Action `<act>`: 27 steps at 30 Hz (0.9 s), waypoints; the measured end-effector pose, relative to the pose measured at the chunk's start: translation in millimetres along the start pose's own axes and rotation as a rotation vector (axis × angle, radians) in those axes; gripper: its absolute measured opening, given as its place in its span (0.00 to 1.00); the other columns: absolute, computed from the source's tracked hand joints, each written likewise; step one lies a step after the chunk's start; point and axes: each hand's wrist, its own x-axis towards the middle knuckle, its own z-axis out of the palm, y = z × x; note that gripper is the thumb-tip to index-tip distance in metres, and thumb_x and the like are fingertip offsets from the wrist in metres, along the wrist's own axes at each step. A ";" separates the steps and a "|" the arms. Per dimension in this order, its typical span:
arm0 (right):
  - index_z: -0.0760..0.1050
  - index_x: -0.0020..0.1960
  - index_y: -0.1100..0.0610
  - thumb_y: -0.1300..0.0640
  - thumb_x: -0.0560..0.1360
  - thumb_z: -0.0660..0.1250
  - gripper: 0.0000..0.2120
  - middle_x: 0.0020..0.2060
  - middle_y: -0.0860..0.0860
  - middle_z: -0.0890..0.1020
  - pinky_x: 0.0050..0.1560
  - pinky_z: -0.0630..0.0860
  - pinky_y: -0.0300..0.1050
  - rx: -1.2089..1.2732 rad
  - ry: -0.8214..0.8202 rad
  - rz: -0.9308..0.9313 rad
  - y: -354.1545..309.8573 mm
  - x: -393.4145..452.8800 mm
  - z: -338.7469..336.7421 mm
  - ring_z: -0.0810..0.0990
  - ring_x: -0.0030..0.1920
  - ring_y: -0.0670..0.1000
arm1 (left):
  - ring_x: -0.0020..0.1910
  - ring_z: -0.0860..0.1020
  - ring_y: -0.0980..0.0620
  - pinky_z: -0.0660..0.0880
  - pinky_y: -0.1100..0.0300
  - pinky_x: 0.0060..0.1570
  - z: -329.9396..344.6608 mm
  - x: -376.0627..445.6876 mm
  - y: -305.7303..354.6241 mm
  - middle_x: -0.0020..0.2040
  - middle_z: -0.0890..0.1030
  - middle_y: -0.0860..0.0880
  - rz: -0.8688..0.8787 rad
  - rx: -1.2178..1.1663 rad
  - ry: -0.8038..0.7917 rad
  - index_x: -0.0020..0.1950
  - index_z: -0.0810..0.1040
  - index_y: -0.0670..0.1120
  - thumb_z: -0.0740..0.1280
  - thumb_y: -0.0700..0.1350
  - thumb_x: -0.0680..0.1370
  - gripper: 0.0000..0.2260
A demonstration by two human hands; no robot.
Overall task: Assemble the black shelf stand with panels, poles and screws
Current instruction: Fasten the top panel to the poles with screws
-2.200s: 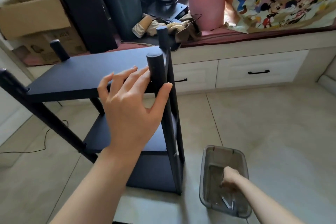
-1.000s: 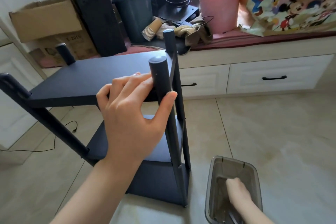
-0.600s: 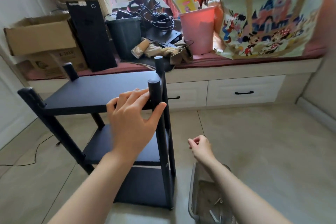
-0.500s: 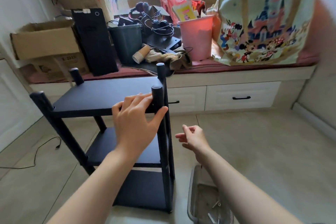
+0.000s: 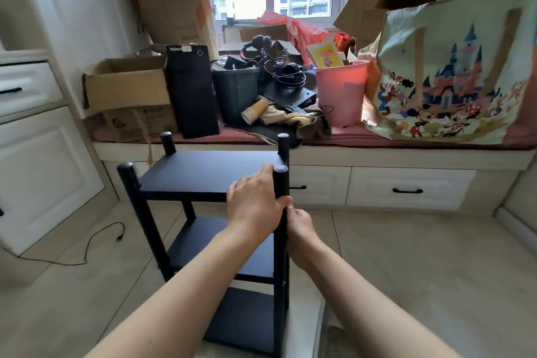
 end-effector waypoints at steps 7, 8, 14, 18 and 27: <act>0.73 0.43 0.65 0.53 0.85 0.53 0.20 0.28 0.53 0.78 0.31 0.70 0.42 -0.020 0.068 -0.128 -20.4 30.1 24.5 0.75 0.25 0.47 | 0.61 0.79 0.43 0.67 0.45 0.68 -11.6 31.4 -11.9 0.58 0.83 0.49 -0.127 -0.109 0.091 0.63 0.71 0.50 0.70 0.54 0.77 0.18; 0.72 0.48 0.67 0.51 0.84 0.54 0.19 0.32 0.56 0.80 0.32 0.71 0.42 -0.014 0.072 -0.145 -24.4 36.2 31.7 0.78 0.28 0.48 | 0.61 0.78 0.43 0.67 0.45 0.68 -17.1 36.4 -15.4 0.58 0.83 0.49 -0.154 -0.141 0.111 0.64 0.71 0.50 0.70 0.53 0.77 0.18; 0.65 0.55 0.61 0.52 0.84 0.55 0.11 0.38 0.56 0.81 0.40 0.77 0.46 -0.018 -0.024 -0.255 -52.6 43.5 70.3 0.82 0.35 0.52 | 0.62 0.79 0.48 0.72 0.51 0.62 -49.0 55.8 -54.7 0.58 0.83 0.54 -0.225 -0.355 0.219 0.63 0.74 0.53 0.74 0.51 0.76 0.18; 0.65 0.55 0.60 0.53 0.84 0.55 0.10 0.41 0.57 0.80 0.35 0.77 0.40 -0.082 -0.088 -0.343 -63.0 42.9 94.6 0.84 0.40 0.55 | 0.60 0.80 0.51 0.74 0.49 0.64 -62.0 62.3 -89.2 0.52 0.81 0.57 -0.279 -0.498 0.265 0.54 0.73 0.57 0.76 0.50 0.74 0.14; 0.67 0.51 0.54 0.51 0.84 0.57 0.06 0.42 0.53 0.81 0.49 0.76 0.47 -0.287 -0.147 -0.409 -41.7 36.6 142.3 0.80 0.47 0.52 | 0.54 0.81 0.54 0.76 0.62 0.53 -62.1 31.4 -166.7 0.51 0.82 0.53 -0.418 -0.832 0.362 0.56 0.77 0.46 0.76 0.44 0.75 0.13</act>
